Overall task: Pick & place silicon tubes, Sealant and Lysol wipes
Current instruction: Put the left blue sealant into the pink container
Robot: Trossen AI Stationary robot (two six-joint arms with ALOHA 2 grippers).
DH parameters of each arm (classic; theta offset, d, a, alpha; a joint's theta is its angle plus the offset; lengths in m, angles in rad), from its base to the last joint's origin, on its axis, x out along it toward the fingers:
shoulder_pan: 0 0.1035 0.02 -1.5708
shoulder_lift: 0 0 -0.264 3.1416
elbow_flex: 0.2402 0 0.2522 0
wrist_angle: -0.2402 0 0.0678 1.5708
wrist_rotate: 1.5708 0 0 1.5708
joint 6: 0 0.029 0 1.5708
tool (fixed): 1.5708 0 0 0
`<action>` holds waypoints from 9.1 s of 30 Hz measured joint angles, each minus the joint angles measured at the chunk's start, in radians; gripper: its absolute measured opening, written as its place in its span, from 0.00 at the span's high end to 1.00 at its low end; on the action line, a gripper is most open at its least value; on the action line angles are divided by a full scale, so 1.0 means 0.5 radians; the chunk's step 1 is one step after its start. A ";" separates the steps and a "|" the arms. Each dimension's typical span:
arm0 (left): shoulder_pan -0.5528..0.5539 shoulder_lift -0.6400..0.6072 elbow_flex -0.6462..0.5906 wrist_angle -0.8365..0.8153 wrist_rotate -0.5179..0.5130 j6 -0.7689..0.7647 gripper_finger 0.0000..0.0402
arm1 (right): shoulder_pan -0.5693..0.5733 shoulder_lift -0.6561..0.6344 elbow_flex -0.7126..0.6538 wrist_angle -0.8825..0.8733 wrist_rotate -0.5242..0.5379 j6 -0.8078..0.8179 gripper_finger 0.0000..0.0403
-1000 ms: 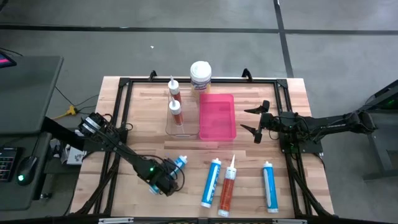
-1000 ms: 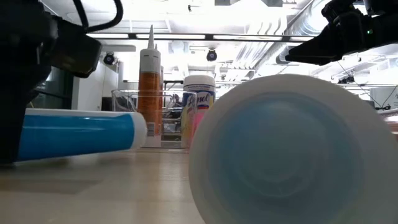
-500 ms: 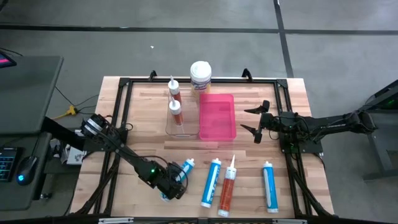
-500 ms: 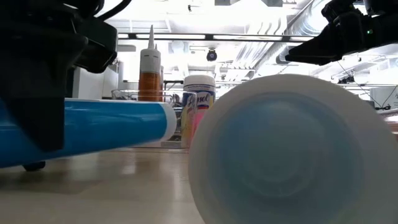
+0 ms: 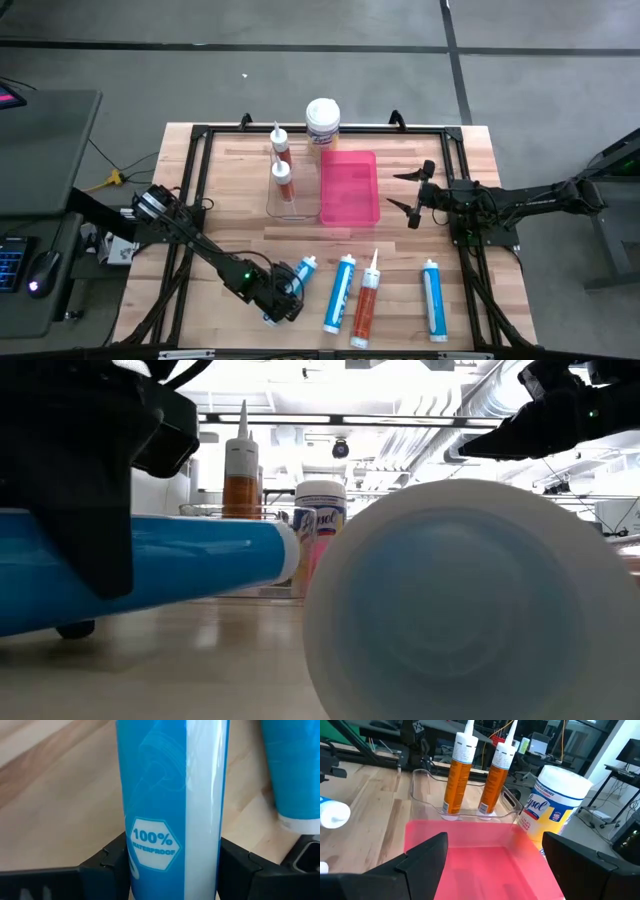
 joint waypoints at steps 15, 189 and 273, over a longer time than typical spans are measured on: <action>0.001 0.008 -0.001 0.196 -0.100 0.081 0.52 | 0.000 -0.001 0.000 0.040 -0.341 1.911 0.20; 0.355 -0.039 0.398 1.361 -0.132 1.498 0.53 | 1.128 1.917 1.085 1.323 0.508 1.674 0.53; -0.642 -0.849 0.400 -1.873 -1.680 -0.572 0.14 | -0.796 2.356 2.006 -1.041 -0.876 2.401 0.53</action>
